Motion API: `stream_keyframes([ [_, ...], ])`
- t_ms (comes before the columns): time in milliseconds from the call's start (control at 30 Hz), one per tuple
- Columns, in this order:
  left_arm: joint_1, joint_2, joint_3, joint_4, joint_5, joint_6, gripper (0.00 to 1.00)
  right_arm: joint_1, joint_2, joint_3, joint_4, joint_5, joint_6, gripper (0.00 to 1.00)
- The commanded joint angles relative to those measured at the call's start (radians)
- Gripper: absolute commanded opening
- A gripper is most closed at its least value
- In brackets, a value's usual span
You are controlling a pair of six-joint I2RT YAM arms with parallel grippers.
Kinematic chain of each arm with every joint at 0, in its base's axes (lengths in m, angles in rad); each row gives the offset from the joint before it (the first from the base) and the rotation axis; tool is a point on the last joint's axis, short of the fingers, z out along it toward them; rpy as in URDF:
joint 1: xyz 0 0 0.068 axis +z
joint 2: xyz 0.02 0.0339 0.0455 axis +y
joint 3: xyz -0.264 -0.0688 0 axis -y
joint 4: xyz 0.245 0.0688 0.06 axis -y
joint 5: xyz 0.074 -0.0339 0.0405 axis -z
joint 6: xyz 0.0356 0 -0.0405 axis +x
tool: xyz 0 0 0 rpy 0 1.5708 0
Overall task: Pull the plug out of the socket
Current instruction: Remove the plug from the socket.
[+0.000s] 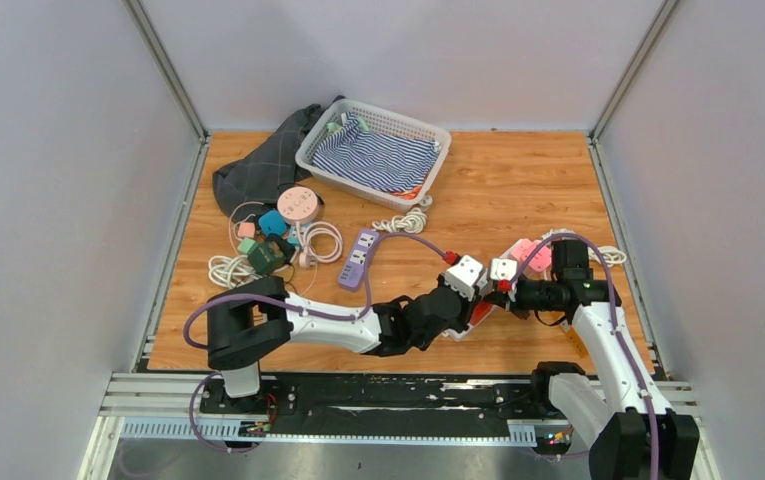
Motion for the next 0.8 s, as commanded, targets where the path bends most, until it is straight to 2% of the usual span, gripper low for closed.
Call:
stream_keyframes([
  [0,0.053,0.009,0.0,-0.063,0.003,-0.035,0.0,0.01,0.021,-0.033,-0.078,0.119,-0.004,0.0],
  [100,0.091,-0.003,-0.009,-0.062,0.131,-0.128,0.0,0.011,0.02,-0.033,-0.079,0.119,-0.006,0.0],
  [200,0.091,-0.022,-0.015,-0.064,0.121,-0.118,0.0,0.011,0.021,-0.033,-0.081,0.12,-0.007,0.0],
  [333,0.029,-0.022,-0.01,-0.067,-0.099,0.042,0.0,0.01,0.024,-0.033,-0.082,0.122,-0.008,0.0],
  [400,0.022,-0.007,-0.007,-0.066,-0.132,0.077,0.0,0.01,0.025,-0.033,-0.081,0.123,-0.009,0.0],
  [467,0.037,0.006,-0.01,-0.065,-0.088,0.04,0.0,0.011,0.026,-0.033,-0.082,0.124,-0.009,0.0],
  [533,0.083,0.015,-0.011,-0.063,0.073,-0.048,0.0,0.011,0.027,-0.033,-0.084,0.125,-0.01,0.0],
  [600,0.109,0.018,-0.009,-0.061,0.148,-0.121,0.0,0.01,0.027,-0.033,-0.084,0.125,-0.01,0.0],
  [700,0.112,0.005,-0.008,-0.061,0.173,-0.145,0.0,0.011,0.026,-0.032,-0.087,0.125,-0.012,0.0],
  [767,0.098,-0.013,-0.01,-0.062,0.12,-0.103,0.0,0.011,0.026,-0.033,-0.087,0.125,-0.013,0.0],
])
